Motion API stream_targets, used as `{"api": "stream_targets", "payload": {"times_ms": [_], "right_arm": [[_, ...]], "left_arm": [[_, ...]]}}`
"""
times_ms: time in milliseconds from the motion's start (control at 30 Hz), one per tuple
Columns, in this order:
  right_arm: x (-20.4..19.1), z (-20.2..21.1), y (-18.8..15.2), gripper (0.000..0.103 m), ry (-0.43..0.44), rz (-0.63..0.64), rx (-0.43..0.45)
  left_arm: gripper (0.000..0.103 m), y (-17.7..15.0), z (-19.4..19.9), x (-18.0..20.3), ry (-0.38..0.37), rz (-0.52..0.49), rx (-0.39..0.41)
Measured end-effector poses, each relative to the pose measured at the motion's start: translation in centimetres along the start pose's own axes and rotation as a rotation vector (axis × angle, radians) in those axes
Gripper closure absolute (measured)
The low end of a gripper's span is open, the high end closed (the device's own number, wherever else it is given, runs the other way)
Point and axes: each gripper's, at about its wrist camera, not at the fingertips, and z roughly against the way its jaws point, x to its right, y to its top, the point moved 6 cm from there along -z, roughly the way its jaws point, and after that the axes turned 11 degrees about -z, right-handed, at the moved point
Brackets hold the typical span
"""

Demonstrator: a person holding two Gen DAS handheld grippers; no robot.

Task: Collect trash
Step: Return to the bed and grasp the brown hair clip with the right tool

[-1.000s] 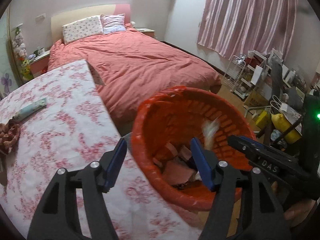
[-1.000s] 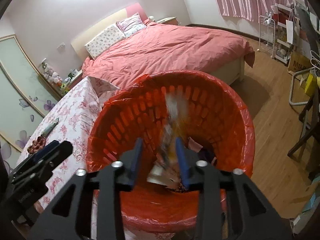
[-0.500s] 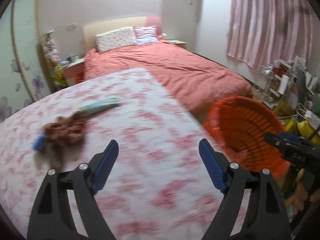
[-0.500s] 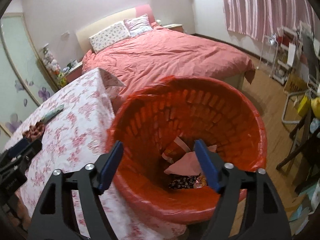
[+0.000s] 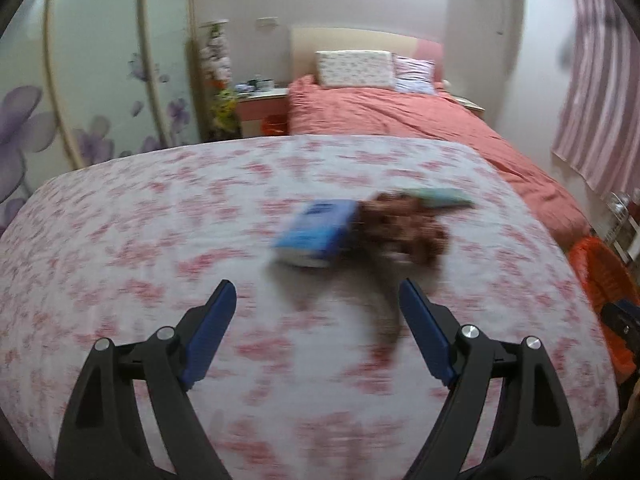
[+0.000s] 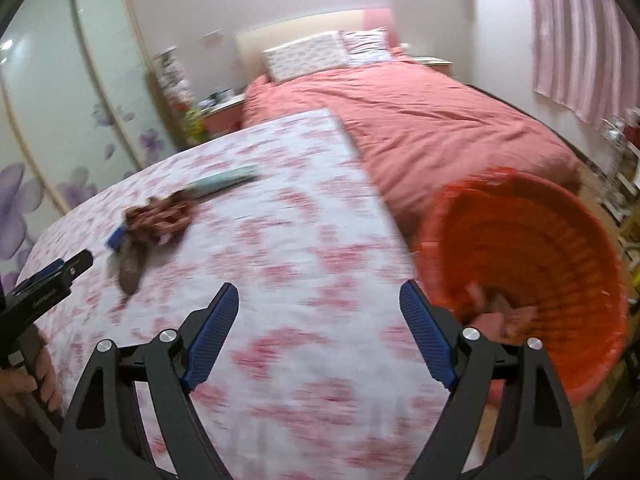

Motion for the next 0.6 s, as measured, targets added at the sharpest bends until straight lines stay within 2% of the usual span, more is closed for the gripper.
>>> {"api": "stream_targets", "payload": {"times_ms": [300, 433, 600], "right_arm": [[-10.8, -4.2, -2.0, 0.03, 0.15, 0.07, -0.083], [-14.5, -6.0, -2.9, 0.033, 0.166, 0.099, -0.102], [-17.0, -8.5, -2.9, 0.043, 0.129, 0.131, -0.118]], "left_arm": [[0.015, -2.5, -0.7, -8.0, 0.081, 0.075, -0.035], [0.013, -3.3, -1.3, -10.7, 0.101, 0.111, -0.053], [0.013, -4.1, -2.0, -13.0, 0.116, 0.136, -0.07]]}}
